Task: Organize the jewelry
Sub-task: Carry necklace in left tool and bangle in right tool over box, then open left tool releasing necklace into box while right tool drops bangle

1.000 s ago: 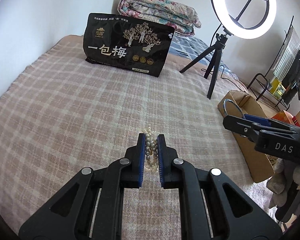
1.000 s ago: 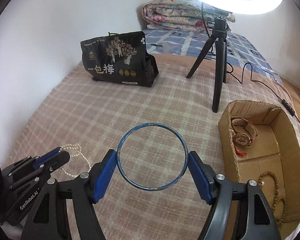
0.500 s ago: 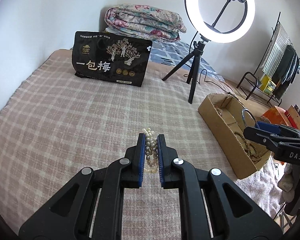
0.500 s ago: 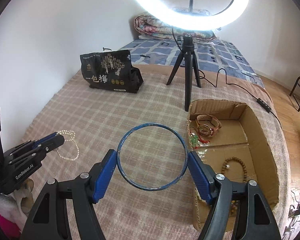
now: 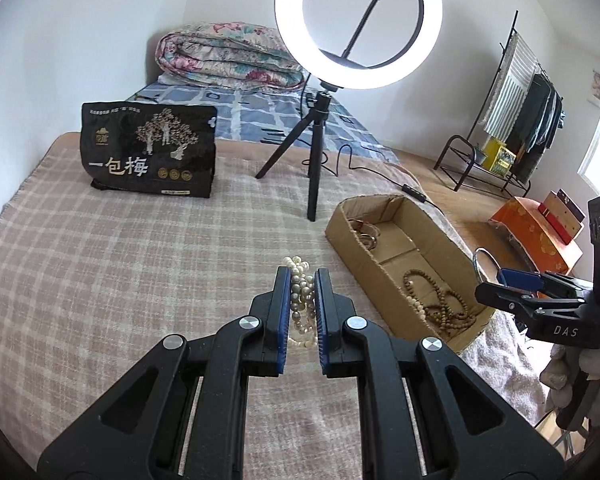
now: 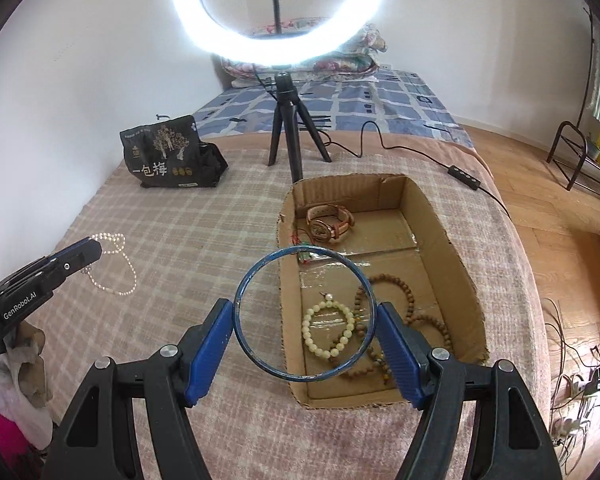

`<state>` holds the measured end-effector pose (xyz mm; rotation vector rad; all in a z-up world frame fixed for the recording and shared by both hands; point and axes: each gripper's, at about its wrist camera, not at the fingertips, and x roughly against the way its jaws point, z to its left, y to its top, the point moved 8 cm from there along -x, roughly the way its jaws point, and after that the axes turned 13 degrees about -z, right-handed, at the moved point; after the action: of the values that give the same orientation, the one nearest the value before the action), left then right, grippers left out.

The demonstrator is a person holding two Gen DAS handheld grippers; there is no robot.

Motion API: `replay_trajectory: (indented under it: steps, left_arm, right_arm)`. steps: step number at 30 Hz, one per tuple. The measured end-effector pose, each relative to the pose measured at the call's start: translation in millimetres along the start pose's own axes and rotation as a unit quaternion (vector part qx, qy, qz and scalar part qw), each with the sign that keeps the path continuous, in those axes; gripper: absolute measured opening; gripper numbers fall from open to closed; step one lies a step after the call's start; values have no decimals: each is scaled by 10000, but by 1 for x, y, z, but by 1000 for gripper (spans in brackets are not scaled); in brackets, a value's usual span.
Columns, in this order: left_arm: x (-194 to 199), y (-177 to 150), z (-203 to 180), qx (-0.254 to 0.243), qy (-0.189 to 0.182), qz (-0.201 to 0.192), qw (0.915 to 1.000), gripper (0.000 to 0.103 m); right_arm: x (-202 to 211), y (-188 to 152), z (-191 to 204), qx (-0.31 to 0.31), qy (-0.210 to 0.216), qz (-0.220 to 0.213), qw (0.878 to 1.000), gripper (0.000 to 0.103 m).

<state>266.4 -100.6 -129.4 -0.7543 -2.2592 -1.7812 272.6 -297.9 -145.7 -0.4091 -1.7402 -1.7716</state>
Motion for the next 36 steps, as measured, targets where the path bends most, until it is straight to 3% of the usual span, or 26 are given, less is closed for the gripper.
replay_trajectory:
  steps: [14,36]
  left_arm:
    - [-48,19,-80,-334,-612,73,9975,10]
    - [-152,26,-166,-709,-1116,433,9903,10]
  right_arm:
    - [4,-12,-41,-194,-227,41,9995,74]
    - [-24,-21,-68,-243,-263,221,9991,74]
